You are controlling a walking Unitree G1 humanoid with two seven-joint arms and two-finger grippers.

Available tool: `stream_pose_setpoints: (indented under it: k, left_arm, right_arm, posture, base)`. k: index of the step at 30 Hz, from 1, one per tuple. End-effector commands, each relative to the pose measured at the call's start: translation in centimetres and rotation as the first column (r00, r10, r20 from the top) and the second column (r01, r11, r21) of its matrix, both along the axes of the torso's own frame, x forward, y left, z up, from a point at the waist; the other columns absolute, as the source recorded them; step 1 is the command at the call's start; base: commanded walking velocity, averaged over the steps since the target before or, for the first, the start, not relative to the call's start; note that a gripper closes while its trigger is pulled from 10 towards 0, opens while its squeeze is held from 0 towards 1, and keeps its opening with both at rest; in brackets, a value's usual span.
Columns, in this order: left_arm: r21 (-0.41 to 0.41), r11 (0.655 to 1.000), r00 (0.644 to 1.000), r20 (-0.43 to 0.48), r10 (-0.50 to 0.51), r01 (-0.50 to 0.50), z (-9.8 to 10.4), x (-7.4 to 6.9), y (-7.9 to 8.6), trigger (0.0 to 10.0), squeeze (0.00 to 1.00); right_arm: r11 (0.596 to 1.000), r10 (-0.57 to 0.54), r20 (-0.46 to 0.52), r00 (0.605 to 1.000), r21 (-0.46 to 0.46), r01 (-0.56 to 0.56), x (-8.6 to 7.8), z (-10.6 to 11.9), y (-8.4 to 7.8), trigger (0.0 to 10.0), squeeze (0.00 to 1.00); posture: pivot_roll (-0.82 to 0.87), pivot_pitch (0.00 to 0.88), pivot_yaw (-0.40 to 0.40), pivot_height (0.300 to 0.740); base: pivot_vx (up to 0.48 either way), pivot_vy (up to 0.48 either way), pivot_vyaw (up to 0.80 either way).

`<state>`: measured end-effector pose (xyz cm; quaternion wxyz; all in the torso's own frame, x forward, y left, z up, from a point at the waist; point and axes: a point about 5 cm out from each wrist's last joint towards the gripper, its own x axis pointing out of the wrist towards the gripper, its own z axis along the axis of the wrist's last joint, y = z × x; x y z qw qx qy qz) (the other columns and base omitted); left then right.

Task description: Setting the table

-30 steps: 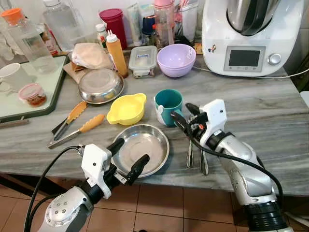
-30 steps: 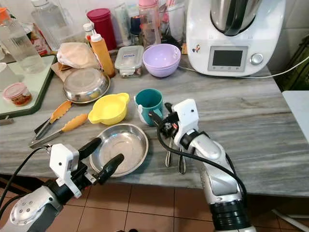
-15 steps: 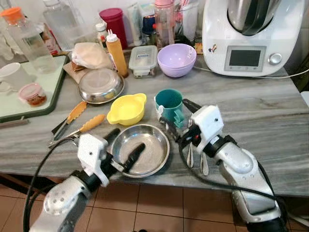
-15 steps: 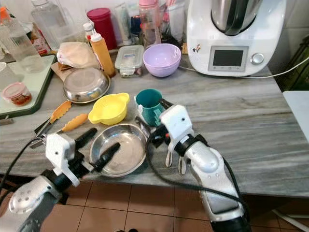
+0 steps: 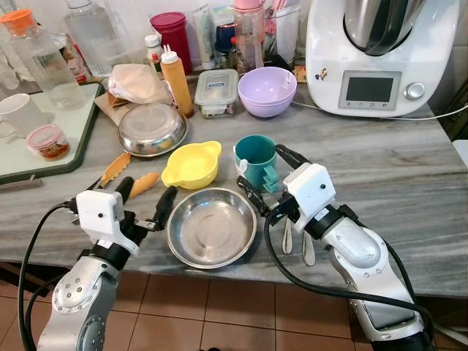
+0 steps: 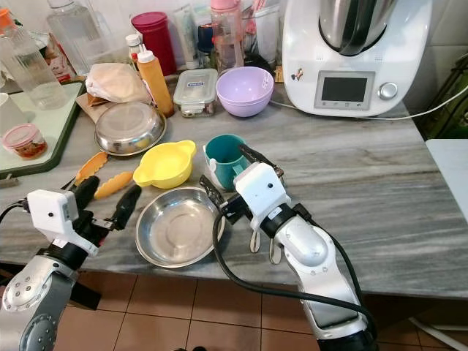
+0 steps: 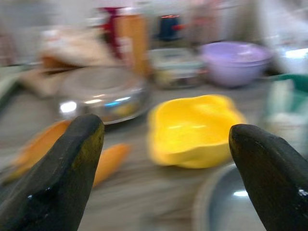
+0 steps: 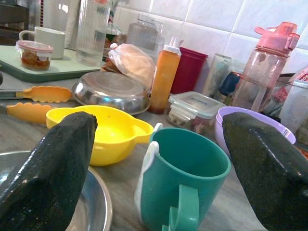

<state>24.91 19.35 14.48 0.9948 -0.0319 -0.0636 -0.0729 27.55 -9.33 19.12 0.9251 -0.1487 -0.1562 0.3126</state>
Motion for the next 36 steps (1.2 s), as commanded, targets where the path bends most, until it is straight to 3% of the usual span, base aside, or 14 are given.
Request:
stream_pose_setpoints:
  k: [1,4,13,36]
  left_arm:
    - [0.019,0.995,0.994,-0.033,0.101,-0.1,-0.7,0.0,1.2,10.0,0.0]
    - [0.016,0.987,0.985,-0.061,0.161,-0.16,-1.1,0.1,1.4,10.0,0.0]
    - [0.019,0.982,0.98,-0.048,0.191,-0.19,-1.0,0.6,0.4,10.0,0.0]
    - [0.039,0.987,0.987,-0.047,0.157,-0.155,-0.7,0.9,0.0,10.0,0.0]
  right_arm:
    - [1.0,0.009,0.03,1.0,0.014,-0.01,-0.1,0.8,0.2,10.0,0.0]
    - [1.0,-0.002,0.025,1.0,0.025,0.001,0.0,0.8,0.2,10.0,0.0]
    - [0.998,-0.039,0.034,0.999,0.053,0.037,0.5,1.0,0.0,10.0,0.0]
    - [0.997,-0.049,0.029,0.998,0.058,0.047,0.6,0.9,0.0,10.0,0.0]
  posture:
    - [-0.16,0.113,0.097,0.74]
    - [-0.16,0.112,0.096,0.74]
    - [-0.16,0.106,0.098,0.74]
    - [-0.16,0.103,0.1,0.74]
  base:
    - [0.0,0.0,0.0]
    - [0.0,0.0,0.0]
    - [0.0,0.0,0.0]
    - [0.0,0.0,0.0]
